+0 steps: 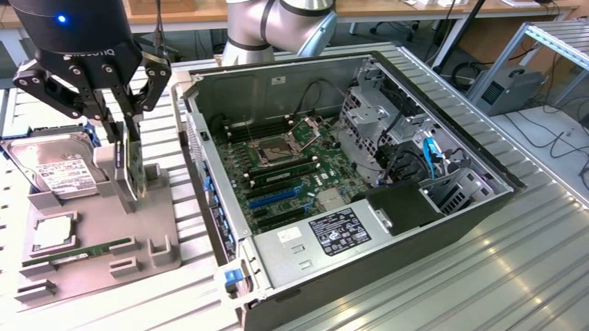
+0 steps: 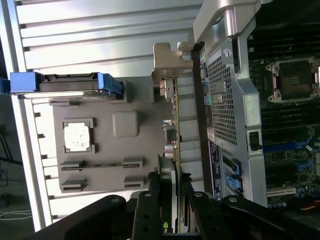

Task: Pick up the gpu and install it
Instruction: 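Pick up the gpu and move the gpu toward the slot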

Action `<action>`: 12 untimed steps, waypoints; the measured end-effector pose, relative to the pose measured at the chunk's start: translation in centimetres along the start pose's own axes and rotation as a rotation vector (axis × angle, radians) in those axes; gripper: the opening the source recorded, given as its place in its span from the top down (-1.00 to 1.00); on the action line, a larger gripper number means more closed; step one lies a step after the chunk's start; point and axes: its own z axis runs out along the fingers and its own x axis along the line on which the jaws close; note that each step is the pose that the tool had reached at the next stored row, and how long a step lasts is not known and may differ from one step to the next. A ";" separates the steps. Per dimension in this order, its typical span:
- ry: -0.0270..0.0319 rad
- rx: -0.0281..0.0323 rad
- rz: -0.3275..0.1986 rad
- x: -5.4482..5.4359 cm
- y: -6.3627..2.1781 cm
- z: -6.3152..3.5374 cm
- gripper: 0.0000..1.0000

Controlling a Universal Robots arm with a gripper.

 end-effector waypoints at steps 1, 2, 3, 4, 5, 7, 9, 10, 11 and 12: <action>0.0000 0.0000 0.000 0.0 0.00 -0.04 0.46; 0.0000 0.0000 0.000 0.0 0.00 -0.09 0.46; 0.0000 0.0000 0.000 0.0 0.00 -0.13 0.46; -0.0001 -0.0001 0.000 0.0 0.00 -0.17 0.46; 0.0000 -0.0001 0.000 0.0 0.00 -0.22 0.46; -0.0001 -0.0001 0.000 0.0 0.00 -0.31 0.46; 0.0000 0.0000 0.000 0.0 0.00 -0.40 0.46; 0.0000 -0.0001 0.000 0.0 0.00 -0.43 0.46; -0.0001 -0.0001 0.000 0.0 0.00 -0.48 0.46; -0.0001 0.0000 0.000 0.0 0.00 -0.56 0.46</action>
